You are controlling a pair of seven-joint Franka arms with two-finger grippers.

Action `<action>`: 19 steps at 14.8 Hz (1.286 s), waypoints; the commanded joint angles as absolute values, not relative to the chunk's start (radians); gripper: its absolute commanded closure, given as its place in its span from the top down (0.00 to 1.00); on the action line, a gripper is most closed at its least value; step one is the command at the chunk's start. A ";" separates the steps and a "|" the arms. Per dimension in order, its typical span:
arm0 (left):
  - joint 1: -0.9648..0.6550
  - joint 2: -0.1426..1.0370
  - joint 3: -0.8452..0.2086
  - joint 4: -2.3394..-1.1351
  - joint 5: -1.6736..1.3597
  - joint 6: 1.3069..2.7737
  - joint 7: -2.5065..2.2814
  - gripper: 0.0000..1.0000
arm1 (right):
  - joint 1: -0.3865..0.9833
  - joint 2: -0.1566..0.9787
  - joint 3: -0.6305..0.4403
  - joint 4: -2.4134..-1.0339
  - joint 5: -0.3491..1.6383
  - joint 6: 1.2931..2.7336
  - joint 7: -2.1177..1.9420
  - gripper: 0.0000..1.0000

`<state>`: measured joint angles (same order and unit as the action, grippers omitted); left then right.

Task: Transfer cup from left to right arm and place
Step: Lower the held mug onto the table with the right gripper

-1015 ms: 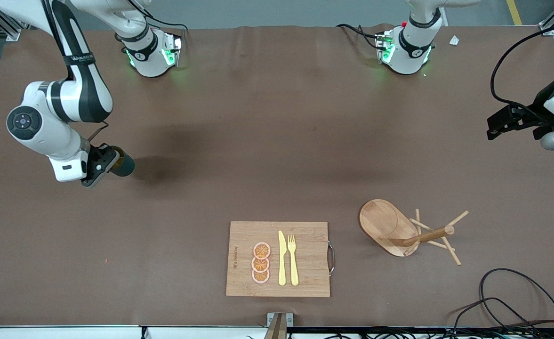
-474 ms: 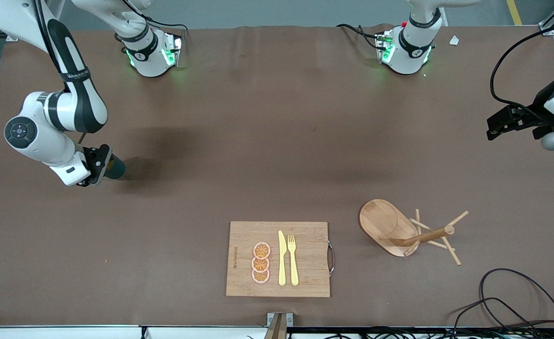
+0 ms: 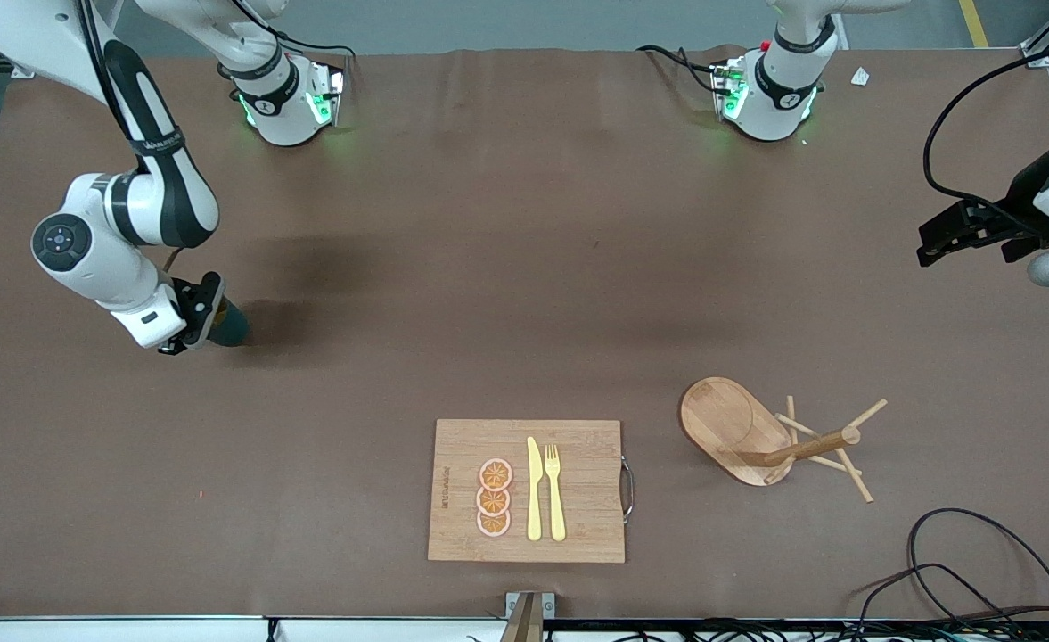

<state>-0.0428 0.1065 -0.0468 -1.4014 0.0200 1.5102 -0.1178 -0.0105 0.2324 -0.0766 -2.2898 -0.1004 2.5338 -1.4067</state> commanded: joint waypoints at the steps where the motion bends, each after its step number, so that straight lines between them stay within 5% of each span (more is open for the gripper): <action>1: -0.037 0.097 -0.049 -1.408 0.003 1.511 -0.123 1.00 | -0.020 0.225 -0.071 -2.319 -0.109 2.576 -1.425 0.01; 3: -0.035 0.097 -0.049 -1.408 0.003 1.511 -0.120 1.00 | -0.018 0.227 -0.071 -2.319 -0.109 2.576 -1.425 0.04; 4: -0.035 0.098 -0.049 -1.408 0.003 1.511 -0.120 1.00 | -0.018 0.227 -0.071 -2.319 -0.107 2.576 -1.425 0.23; 5: -0.035 0.098 -0.049 -1.408 0.003 1.511 -0.120 1.00 | -0.020 0.226 -0.071 -2.319 -0.106 2.574 -1.422 0.99; 9: -0.038 0.098 -0.049 -1.408 0.003 1.511 -0.121 1.00 | -0.018 0.213 -0.069 -2.312 -0.104 2.516 -1.382 1.00; 19: -0.035 0.098 -0.049 -1.407 0.003 1.511 -0.117 1.00 | -0.003 0.107 -0.069 -2.061 0.008 2.008 -0.794 1.00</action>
